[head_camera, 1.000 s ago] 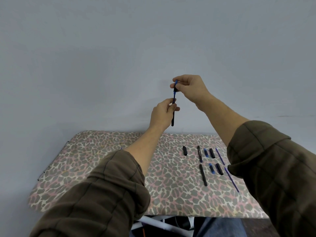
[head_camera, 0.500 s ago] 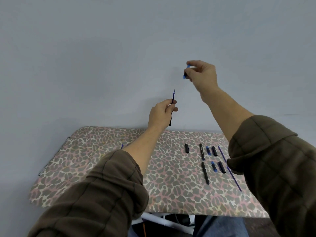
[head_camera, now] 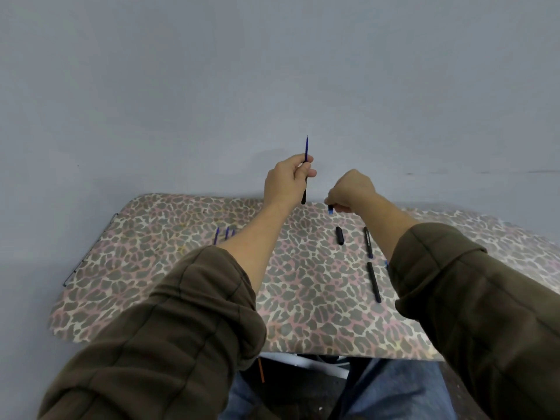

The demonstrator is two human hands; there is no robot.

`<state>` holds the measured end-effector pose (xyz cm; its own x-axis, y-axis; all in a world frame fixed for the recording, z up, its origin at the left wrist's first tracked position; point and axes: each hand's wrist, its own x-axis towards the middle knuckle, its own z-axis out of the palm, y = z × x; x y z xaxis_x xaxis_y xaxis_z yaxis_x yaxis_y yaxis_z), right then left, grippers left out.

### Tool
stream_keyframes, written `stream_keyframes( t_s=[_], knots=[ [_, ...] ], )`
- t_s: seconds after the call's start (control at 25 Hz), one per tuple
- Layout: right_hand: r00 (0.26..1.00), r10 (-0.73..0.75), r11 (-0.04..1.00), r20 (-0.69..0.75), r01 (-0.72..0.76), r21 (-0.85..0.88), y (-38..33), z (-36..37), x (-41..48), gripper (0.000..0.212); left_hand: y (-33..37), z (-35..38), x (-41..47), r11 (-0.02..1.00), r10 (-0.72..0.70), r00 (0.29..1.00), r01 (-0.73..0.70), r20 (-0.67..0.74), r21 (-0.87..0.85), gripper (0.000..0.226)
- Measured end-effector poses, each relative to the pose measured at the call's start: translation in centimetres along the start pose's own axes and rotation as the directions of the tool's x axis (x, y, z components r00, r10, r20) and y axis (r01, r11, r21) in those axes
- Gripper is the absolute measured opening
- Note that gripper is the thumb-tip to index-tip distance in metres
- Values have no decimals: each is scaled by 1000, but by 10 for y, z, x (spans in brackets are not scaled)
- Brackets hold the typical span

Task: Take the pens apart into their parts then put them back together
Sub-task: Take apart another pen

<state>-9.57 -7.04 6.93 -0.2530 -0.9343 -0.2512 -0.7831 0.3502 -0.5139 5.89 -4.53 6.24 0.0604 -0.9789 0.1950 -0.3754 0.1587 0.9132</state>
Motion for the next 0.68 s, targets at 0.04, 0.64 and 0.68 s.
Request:
stream_keyframes(
  t_s=[0.04,0.64,0.68],
  knots=[
    [1000,-6,997,-10,5,-71,4,7,2,21,-2,0,1,1000,-6,1000,6,2,-3,24],
    [999,18,947,39,-4,-321,31,69,16,19,-38,-1,8,997,-73,997,73,-5,0,25],
    [999,19,948,32,-8,-317,31,70,15,19,-39,-1,8,997,-74,997,74,-4,5,25]
  ],
)
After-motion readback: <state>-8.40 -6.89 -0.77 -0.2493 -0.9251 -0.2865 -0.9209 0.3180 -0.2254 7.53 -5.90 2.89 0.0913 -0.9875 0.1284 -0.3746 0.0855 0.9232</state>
